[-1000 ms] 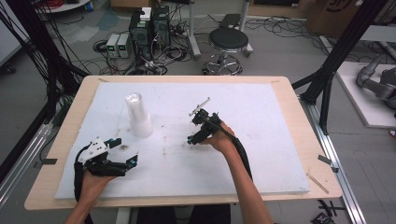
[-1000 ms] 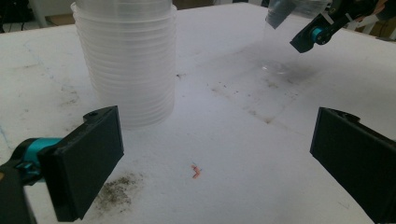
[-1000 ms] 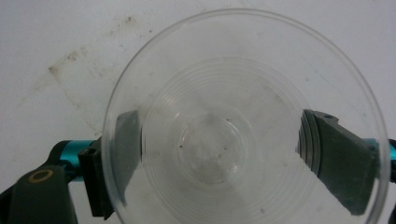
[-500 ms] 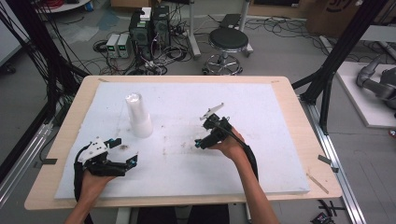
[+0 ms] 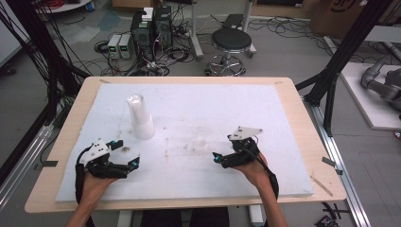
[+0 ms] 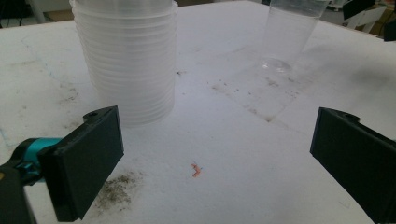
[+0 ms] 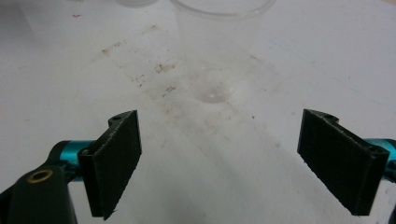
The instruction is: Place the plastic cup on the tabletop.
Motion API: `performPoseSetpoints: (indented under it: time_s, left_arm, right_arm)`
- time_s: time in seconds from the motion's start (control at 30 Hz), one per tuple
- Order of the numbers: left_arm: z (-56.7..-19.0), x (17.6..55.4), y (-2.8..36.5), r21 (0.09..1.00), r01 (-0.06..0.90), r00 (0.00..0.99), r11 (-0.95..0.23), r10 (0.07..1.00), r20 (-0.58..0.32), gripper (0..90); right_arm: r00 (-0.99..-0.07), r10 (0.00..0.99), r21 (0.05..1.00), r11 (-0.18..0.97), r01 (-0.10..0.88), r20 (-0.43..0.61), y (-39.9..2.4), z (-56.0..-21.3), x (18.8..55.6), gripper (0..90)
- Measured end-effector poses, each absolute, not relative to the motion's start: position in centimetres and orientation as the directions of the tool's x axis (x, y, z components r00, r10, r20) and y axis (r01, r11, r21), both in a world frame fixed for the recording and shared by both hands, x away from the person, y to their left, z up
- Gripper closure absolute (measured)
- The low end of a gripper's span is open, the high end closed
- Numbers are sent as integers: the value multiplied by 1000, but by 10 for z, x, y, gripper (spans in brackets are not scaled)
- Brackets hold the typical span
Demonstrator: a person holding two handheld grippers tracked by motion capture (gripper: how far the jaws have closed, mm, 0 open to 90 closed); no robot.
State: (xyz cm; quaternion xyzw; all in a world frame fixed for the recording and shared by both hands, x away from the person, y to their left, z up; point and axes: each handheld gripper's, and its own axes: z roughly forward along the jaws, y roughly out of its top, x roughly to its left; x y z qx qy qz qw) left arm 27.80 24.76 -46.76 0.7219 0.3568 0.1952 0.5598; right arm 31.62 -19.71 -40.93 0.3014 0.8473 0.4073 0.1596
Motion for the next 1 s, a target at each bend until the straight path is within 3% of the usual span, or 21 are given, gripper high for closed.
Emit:
performPoseSetpoints:
  time_s: [0.37, 0.57, 1.0]
  left_arm:
    - [-468, 275, 247, 956, 264, 666, -129, 741, -84, 26]
    - [-468, 274, 247, 957, 263, 664, -119, 742, -90, 26]
    - [-468, 270, 247, 967, 227, 662, -119, 747, -64, 26]
  right_arm:
    - [-712, 700, 871, 382, 309, -54, -237, -425, 299, 134]
    - [-709, 705, 869, 358, 341, -12, -242, -434, 301, 134]
    - [-673, 740, 892, 317, 321, -21, -248, -442, 303, 134]
